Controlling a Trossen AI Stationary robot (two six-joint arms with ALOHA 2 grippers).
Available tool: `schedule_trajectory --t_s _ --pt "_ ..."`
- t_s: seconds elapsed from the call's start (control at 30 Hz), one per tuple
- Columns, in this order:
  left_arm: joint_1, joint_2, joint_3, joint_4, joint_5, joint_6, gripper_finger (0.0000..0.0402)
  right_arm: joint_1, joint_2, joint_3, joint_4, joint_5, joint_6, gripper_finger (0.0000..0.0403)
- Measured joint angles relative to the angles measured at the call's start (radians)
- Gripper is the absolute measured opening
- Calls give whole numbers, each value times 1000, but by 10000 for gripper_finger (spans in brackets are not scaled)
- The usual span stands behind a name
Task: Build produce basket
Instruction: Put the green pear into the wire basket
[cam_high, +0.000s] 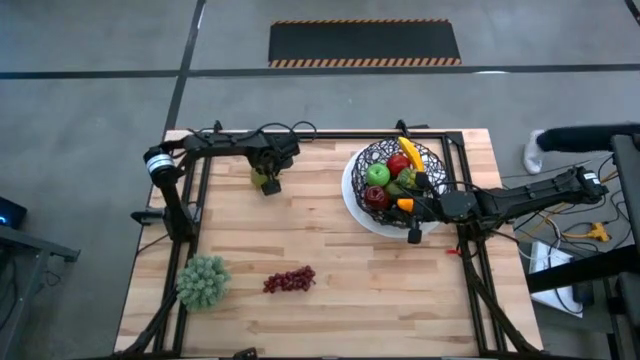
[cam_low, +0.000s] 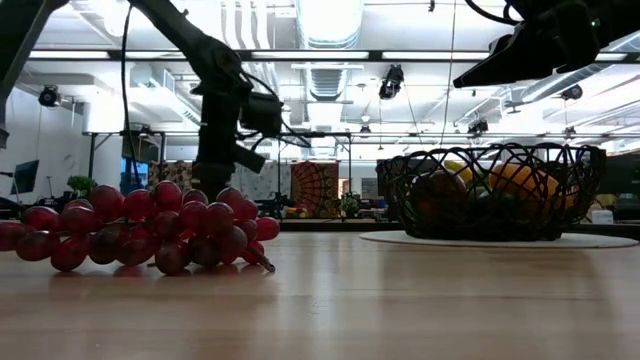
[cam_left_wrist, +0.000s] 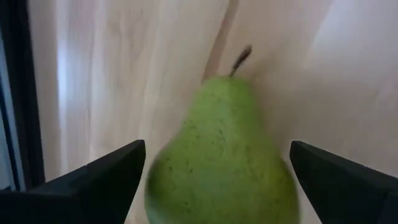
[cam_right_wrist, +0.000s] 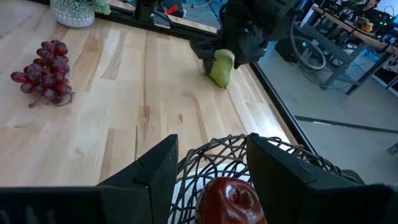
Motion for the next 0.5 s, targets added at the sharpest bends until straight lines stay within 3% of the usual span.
schedule_trajectory --t_s 0.13,0.37,0.5 --pt "6 1 -38 3 -21 12 373 0 0 0 -1 0 0 178" --pt "8 0 -56 3 -42 12 314 0 0 0 -1 0 0 178" --pt "8 -3 -57 16 -52 12 299 0 0 0 -1 0 0 178"
